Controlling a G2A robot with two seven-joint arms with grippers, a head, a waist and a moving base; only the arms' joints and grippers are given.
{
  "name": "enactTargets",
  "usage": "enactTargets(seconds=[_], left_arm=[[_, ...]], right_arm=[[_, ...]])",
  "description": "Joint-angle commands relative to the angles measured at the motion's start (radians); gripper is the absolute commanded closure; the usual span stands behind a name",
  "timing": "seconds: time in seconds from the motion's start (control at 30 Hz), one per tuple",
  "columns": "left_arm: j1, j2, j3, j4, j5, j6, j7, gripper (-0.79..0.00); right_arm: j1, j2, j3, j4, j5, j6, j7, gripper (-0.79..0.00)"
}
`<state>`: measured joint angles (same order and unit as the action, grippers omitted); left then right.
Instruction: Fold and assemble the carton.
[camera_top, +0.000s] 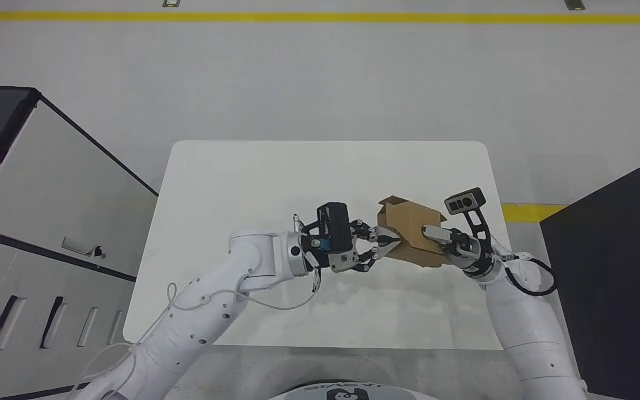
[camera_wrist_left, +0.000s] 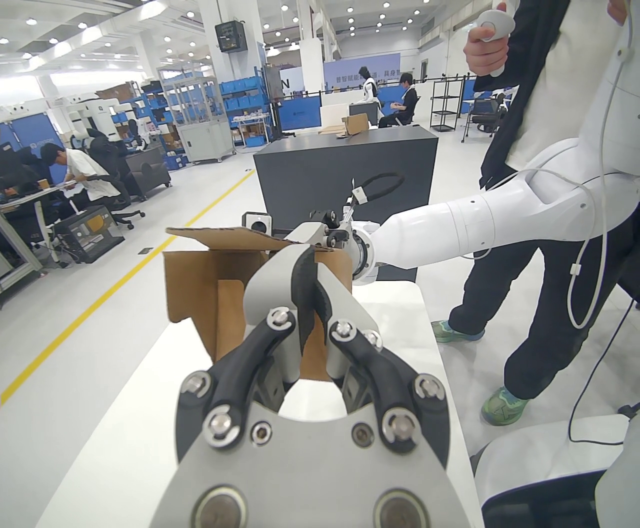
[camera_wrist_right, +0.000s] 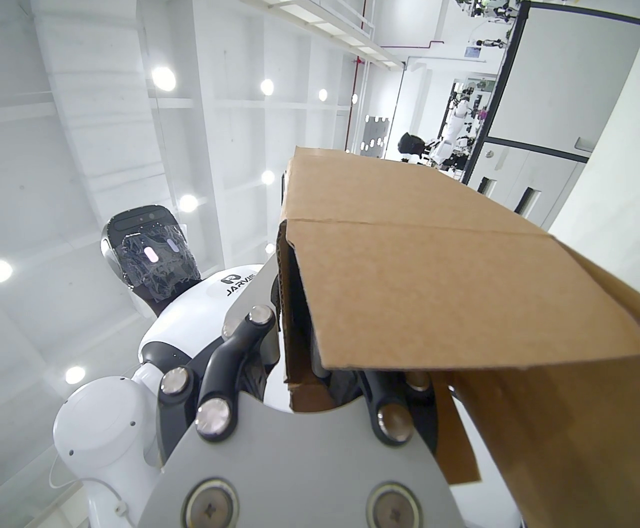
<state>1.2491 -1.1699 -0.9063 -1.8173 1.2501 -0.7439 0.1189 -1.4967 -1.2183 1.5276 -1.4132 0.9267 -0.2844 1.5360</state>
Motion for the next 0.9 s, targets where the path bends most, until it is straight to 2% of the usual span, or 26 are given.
enactTargets(seconds=[0.0, 0.17, 0.57, 0.87], left_arm=[[0.001, 0.001, -0.007, 0.000, 0.000, 0.005, 0.004, 0.000], [0.005, 0.002, -0.016, -0.003, -0.001, 0.001, 0.007, 0.000], [-0.014, -0.006, 0.022, 0.018, -0.008, -0.013, 0.003, 0.000], [-0.010, -0.004, 0.001, 0.013, -0.007, -0.005, 0.012, 0.000]], right_arm=[[0.001, 0.000, 0.003, 0.003, 0.002, 0.000, 0.000, 0.000], [0.001, -0.001, 0.005, 0.006, 0.000, 0.000, 0.000, 0.000], [0.003, -0.003, -0.006, 0.005, -0.001, 0.000, 0.000, 0.000], [0.001, -0.002, 0.002, 0.007, 0.007, 0.000, 0.000, 0.000]])
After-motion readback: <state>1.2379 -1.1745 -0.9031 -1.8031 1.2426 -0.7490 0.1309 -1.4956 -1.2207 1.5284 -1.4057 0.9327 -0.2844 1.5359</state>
